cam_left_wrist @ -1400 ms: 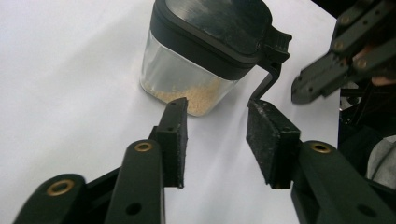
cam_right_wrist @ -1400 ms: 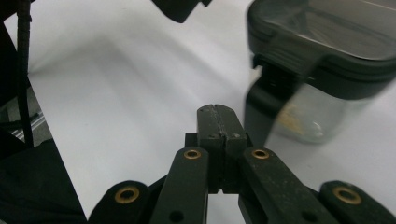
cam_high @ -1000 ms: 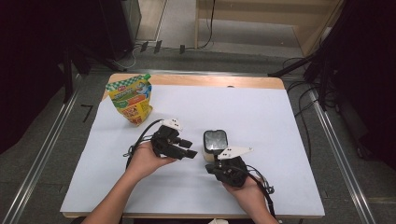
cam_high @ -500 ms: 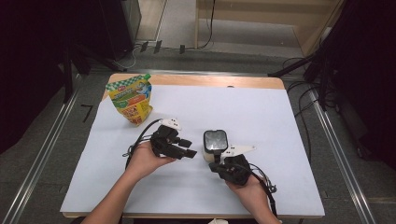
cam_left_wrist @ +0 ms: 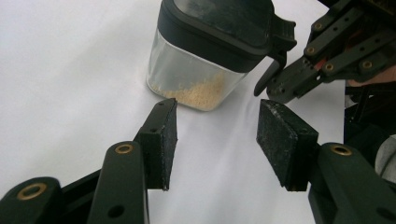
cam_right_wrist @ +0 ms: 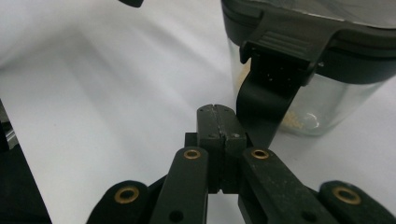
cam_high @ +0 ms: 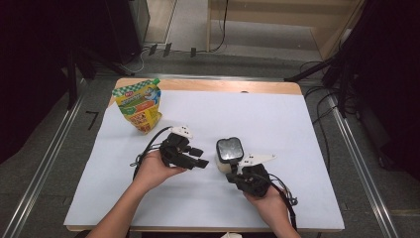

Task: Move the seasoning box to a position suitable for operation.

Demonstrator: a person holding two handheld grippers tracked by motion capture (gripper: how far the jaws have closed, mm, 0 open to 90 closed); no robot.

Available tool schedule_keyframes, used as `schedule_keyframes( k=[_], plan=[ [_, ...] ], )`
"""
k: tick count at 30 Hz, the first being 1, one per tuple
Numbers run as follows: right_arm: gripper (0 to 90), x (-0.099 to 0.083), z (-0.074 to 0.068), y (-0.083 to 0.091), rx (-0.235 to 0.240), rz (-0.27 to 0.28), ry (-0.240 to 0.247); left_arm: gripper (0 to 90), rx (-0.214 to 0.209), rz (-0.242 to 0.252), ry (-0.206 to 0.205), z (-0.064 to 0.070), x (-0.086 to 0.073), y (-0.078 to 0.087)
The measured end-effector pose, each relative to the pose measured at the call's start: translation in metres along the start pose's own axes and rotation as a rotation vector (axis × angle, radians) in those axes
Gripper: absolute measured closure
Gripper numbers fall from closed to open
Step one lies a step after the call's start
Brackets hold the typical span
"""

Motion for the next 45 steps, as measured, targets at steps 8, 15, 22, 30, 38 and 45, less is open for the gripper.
schedule_keyframes(
  k=[8,15,22,30,38,45],
  plan=[
    [90.0,-0.002,0.014,0.010,-0.024,0.015,-0.022,47.9,0.003,-0.004,-0.007,0.000,0.000,-0.001],
    [90.0,-0.004,0.030,0.019,-0.049,0.023,-0.054,47.4,0.000,-0.008,-0.014,0.001,0.000,-0.002],
    [90.0,-0.005,0.049,0.028,-0.083,0.027,-0.086,47.4,-0.008,-0.008,-0.021,0.002,0.000,-0.004],
    [90.0,-0.004,0.066,0.034,-0.093,0.028,-0.117,46.5,-0.014,-0.014,-0.032,0.004,0.000,-0.007],
    [90.0,0.001,0.083,0.035,-0.121,0.032,-0.127,44.1,-0.023,-0.001,-0.046,0.007,0.002,-0.013],
    [90.0,0.002,0.086,0.037,-0.128,0.015,-0.127,41.6,-0.056,-0.021,-0.037,0.005,0.007,-0.019]
  ],
)
Point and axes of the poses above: each handheld gripper's, and its own axes: y roughly backward along the jaws, x roughly out of its top, z roughly to its right, the point moved 6 cm from there along -y, roughly forward along the jaws, and after that the axes turned 1 degree about x, right-handed, at the moved point
